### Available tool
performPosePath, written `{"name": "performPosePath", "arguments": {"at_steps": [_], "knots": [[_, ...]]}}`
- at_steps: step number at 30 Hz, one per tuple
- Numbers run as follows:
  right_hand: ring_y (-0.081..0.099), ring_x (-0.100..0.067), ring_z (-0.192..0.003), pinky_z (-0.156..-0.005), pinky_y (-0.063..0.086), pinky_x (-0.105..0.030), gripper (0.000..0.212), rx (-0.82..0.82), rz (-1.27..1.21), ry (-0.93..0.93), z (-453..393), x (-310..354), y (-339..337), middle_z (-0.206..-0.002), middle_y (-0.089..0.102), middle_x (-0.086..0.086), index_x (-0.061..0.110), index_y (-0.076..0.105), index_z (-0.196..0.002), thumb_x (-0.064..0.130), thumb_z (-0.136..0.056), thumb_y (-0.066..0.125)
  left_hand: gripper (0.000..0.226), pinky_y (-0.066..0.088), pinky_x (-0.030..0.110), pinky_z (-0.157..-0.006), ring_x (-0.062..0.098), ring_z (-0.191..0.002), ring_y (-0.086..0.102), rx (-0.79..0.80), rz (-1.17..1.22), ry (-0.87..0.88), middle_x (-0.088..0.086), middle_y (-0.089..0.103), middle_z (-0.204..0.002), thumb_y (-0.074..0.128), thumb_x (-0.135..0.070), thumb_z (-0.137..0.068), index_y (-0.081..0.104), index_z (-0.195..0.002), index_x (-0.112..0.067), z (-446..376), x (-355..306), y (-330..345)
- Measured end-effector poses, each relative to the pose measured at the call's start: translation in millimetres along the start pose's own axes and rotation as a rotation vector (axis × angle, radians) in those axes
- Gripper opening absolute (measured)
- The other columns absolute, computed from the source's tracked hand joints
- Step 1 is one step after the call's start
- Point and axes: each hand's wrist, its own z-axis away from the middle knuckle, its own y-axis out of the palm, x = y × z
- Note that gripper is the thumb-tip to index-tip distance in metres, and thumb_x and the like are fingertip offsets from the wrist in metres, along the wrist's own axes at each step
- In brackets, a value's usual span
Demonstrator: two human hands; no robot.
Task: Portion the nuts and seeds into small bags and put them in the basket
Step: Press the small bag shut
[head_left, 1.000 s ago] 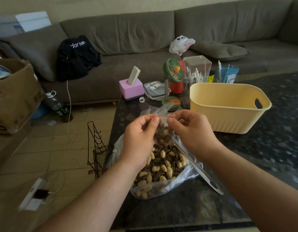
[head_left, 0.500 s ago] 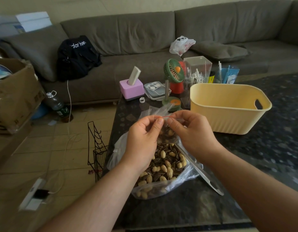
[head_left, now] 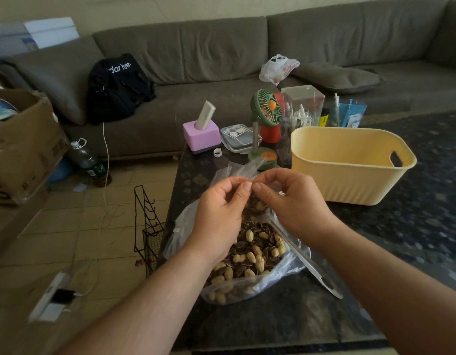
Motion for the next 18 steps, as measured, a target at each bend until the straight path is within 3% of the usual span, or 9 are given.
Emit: {"name": "performPosePath", "arguments": {"at_steps": [4,8,11,13,15,18], "knots": [[0.071,-0.009,-0.073,-0.071,0.061,-0.027,0.009,0.013,-0.039,0.037,-0.4,1.9,-0.4,-0.079,0.076,0.005,0.02,0.075,-0.088,0.018,-0.097,0.074,0.018,0.061,0.025,-0.084,0.013,-0.1,0.077,0.009,0.009,-0.008,-0.002,0.081,-0.1,0.063,-0.018,-0.107,0.077,-0.102,-0.027,1.3,-1.9,-0.4],[0.071,-0.02,-0.068,-0.069,0.065,-0.037,0.01,-0.033,-0.222,0.162,0.7,5.6,0.3,-0.077,0.076,-0.011,0.01,0.074,-0.087,0.016,-0.094,0.075,0.013,0.063,0.04,-0.091,0.018,-0.108,0.076,-0.03,0.05,-0.059,0.0,0.08,-0.109,0.065,-0.032,-0.104,0.077,-0.107,-0.029,0.6,3.1,2.1],[0.069,-0.02,-0.062,-0.061,0.063,-0.032,0.012,-0.075,-0.457,0.288,-2.1,8.2,-1.1,-0.068,0.071,-0.012,0.003,0.07,-0.083,0.009,-0.093,0.075,0.037,0.063,0.046,-0.093,0.024,-0.113,0.075,0.019,0.213,-0.244,0.007,0.077,-0.121,0.067,-0.048,-0.09,0.071,-0.121,-0.029,-1.3,1.0,1.3],[0.067,-0.016,-0.058,-0.056,0.058,-0.025,0.013,-0.114,-0.567,0.361,-4.8,7.6,-3.9,-0.065,0.067,-0.009,0.001,0.066,-0.083,0.004,-0.094,0.071,0.047,0.064,0.037,-0.085,0.023,-0.105,0.078,0.106,0.295,-0.334,0.012,0.078,-0.115,0.072,-0.038,-0.084,0.067,-0.127,-0.019,-1.4,-0.9,0.3],[0.067,-0.019,-0.062,-0.059,0.058,-0.025,0.013,-0.138,-0.629,0.404,-6.9,3.7,-6.7,-0.07,0.066,-0.012,0.002,0.066,-0.083,0.002,-0.095,0.07,0.052,0.063,0.028,-0.079,0.02,-0.098,0.079,0.169,0.338,-0.368,0.01,0.081,-0.108,0.077,-0.02,-0.078,0.065,-0.128,-0.012,-0.4,-1.1,0.0],[0.067,-0.019,-0.065,-0.062,0.058,-0.027,0.011,-0.165,-0.648,0.442,-7.8,-2.1,-7.4,-0.074,0.069,-0.013,0.004,0.069,-0.085,0.004,-0.095,0.07,0.057,0.061,0.024,-0.074,0.017,-0.093,0.079,0.145,0.343,-0.363,0.009,0.081,-0.109,0.08,-0.012,-0.073,0.065,-0.128,-0.011,-3.2,0.5,-0.8]]}}
